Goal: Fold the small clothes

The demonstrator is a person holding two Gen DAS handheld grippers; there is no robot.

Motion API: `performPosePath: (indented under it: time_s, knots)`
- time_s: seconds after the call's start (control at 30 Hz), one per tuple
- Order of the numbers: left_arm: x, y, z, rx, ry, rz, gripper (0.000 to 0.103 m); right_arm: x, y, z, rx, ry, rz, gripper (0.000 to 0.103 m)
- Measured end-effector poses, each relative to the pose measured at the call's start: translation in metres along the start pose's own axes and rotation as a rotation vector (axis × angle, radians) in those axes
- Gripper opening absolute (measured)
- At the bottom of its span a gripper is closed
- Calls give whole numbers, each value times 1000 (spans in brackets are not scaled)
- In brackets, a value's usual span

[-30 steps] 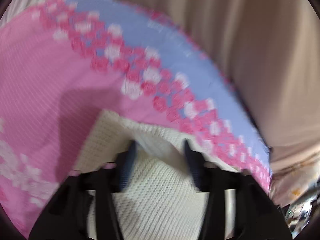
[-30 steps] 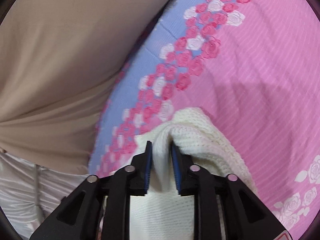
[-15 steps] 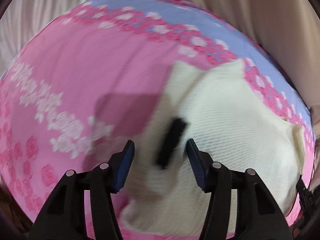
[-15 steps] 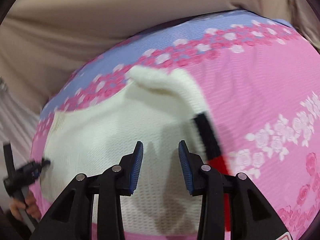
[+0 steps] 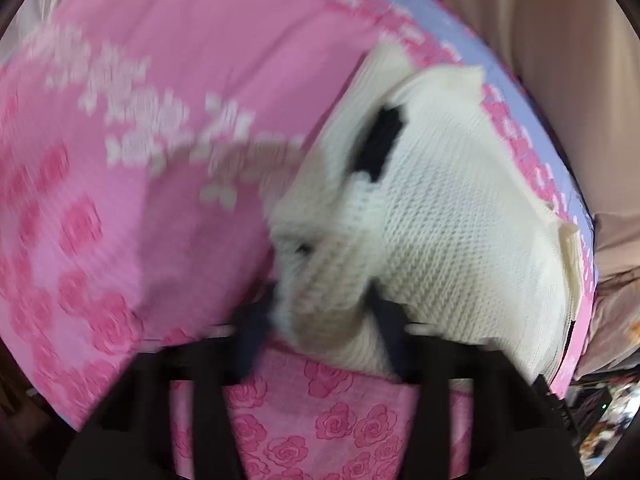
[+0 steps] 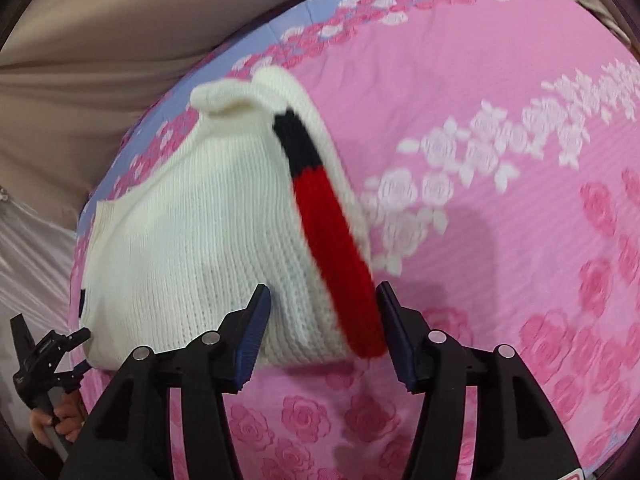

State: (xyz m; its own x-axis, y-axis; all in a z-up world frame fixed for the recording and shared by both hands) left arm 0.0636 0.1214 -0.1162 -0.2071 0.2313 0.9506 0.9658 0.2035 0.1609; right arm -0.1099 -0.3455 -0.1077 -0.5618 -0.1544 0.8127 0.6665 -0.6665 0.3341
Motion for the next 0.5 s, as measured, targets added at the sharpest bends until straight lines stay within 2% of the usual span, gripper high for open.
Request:
performPosePath:
  time_s: [0.03, 0.07, 0.1, 0.17, 0.27, 0.4, 0.47, 0.5]
  knots:
    - [5, 2, 2, 20, -28, 3, 22, 0, 0, 1, -13, 21, 2, 31]
    - [11, 3, 2, 14, -26, -4, 21, 3, 1, 3, -20, 37, 1, 23]
    - [20, 3, 1, -10, -23, -17, 18, 12, 4, 5, -19, 44, -20, 19]
    - [38, 0, 2, -67, -8, -30, 16, 39, 11, 6, -1, 46, -50, 16]
    - [49, -18, 13, -116, 24, 23, 15, 67, 9, -2, 28, 32, -34, 12]
    - [37, -55, 37, -129, 65, 135, 15, 74, -35, -28, 58, -52, 90, 11]
    - [32, -67, 40, -160, 87, 141, 17, 69, -59, -42, 49, -75, 138, 11]
    - [35, -70, 39, -181, 94, 121, 21, 65, -70, -46, 49, -71, 164, 11]
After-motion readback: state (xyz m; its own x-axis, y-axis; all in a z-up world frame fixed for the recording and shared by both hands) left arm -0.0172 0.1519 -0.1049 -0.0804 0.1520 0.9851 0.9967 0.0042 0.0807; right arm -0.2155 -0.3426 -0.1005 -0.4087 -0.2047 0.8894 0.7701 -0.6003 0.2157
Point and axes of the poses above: each gripper's, at about its wrist camera, not at the fingertips, and x roughly against the way its jaws point, z to its left, y to its top, the point moved 2 cm from there along -x, roughly the way its jaws point, and after that the axes turned 5 degrees about y, right-handed, at the moved point
